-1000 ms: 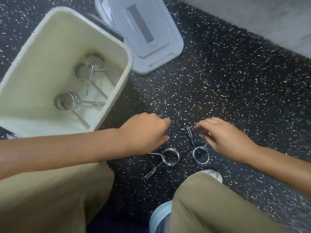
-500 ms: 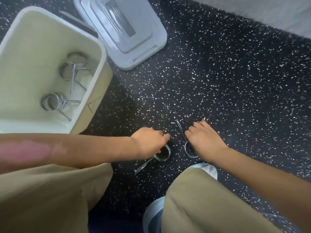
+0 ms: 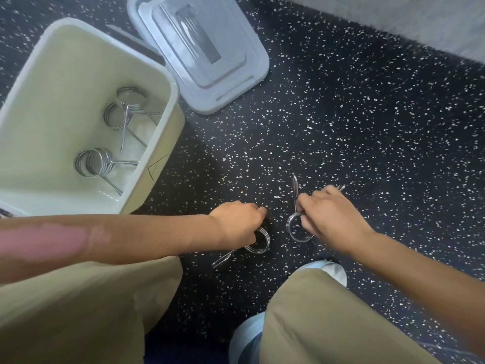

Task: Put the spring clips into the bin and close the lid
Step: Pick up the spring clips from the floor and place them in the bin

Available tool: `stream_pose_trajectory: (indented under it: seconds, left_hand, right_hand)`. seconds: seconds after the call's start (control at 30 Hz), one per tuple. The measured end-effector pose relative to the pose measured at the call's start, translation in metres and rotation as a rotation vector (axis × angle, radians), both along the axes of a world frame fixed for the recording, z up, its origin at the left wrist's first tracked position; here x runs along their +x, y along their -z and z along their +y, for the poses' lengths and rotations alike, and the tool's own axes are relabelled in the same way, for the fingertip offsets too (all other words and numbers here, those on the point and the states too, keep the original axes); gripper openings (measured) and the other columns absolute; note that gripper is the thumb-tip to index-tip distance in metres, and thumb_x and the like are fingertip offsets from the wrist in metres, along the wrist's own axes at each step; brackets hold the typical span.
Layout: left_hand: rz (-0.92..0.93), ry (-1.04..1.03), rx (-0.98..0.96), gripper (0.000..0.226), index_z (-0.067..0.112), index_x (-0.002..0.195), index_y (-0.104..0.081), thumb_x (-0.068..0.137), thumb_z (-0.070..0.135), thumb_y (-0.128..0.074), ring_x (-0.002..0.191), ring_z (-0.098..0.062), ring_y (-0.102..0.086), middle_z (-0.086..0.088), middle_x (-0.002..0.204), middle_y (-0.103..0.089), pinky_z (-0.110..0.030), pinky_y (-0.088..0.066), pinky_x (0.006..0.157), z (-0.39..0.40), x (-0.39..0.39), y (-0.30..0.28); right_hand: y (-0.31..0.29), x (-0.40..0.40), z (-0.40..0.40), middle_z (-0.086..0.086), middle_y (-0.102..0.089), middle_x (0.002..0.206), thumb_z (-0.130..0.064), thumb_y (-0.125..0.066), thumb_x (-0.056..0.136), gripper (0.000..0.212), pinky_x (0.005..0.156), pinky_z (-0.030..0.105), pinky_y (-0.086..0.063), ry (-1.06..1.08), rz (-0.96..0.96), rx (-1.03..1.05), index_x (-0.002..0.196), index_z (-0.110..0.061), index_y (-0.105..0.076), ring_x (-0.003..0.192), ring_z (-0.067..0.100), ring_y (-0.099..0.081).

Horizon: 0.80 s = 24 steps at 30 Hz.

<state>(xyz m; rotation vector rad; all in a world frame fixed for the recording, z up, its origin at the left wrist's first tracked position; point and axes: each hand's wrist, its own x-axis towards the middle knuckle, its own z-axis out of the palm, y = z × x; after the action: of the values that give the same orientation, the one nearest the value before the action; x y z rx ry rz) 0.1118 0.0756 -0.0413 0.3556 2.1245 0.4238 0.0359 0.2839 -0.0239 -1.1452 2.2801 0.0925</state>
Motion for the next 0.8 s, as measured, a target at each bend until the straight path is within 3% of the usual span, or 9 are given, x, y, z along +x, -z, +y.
stream_pose_trajectory:
  seconds: [0.2,0.33,0.5,0.67,0.8]
  left_hand:
    - [0.026,-0.213,0.049,0.016,0.017,0.089,-0.046,0.096,0.031,-0.051,0.075,-0.028,-0.052,-0.005,0.088,-0.058,-0.036,-0.044,0.064,-0.033,-0.002,-0.007]
    - [0.124,-0.322,0.107,0.019,0.012,0.093,-0.058,0.095,0.031,-0.054,0.074,-0.027,-0.062,-0.006,0.087,-0.066,-0.039,-0.052,0.065,-0.056,-0.005,-0.017]
    - [0.266,-0.372,0.145,0.021,0.019,0.084,-0.055,0.096,0.037,-0.059,0.065,-0.017,-0.057,0.004,0.075,-0.06,-0.03,-0.037,0.056,-0.083,-0.006,-0.043]
    - [0.324,-0.448,0.173,0.026,0.017,0.083,-0.061,0.094,0.04,-0.063,0.065,-0.017,-0.06,0.003,0.07,-0.064,-0.039,-0.05,0.064,-0.106,-0.01,-0.074]
    - [0.338,-0.55,0.208,0.032,0.018,0.072,-0.063,0.088,0.045,-0.069,0.062,-0.011,-0.064,0.006,0.062,-0.065,-0.035,-0.053,0.061,-0.131,-0.01,-0.104]
  right_hand:
    - [-0.019,-0.022,-0.022,0.0,-0.061,0.08,-0.021,-0.062,0.088,0.012,0.086,0.036,-0.035,0.115,0.111,-0.188,0.098,-0.015,-0.06,0.077,0.025,-0.054]
    - [-0.028,-0.034,-0.037,-0.002,-0.062,0.083,-0.013,-0.065,0.084,0.018,0.092,0.038,-0.031,0.137,0.191,-0.224,0.1,-0.012,-0.06,0.083,0.025,-0.056]
    - [-0.036,-0.038,-0.054,0.002,-0.06,0.078,-0.012,-0.065,0.084,0.012,0.09,0.04,-0.03,0.226,0.253,-0.241,0.094,-0.009,-0.06,0.081,0.028,-0.053]
    - [-0.04,-0.04,-0.064,0.002,-0.066,0.087,-0.017,-0.061,0.089,0.012,0.085,0.041,-0.032,0.255,0.238,-0.19,0.098,-0.013,-0.068,0.085,0.028,-0.056]
    - [-0.052,-0.04,-0.078,0.009,-0.07,0.087,-0.015,-0.069,0.087,0.013,0.077,0.04,-0.045,0.311,0.206,-0.23,0.098,-0.009,-0.073,0.081,0.032,-0.063]
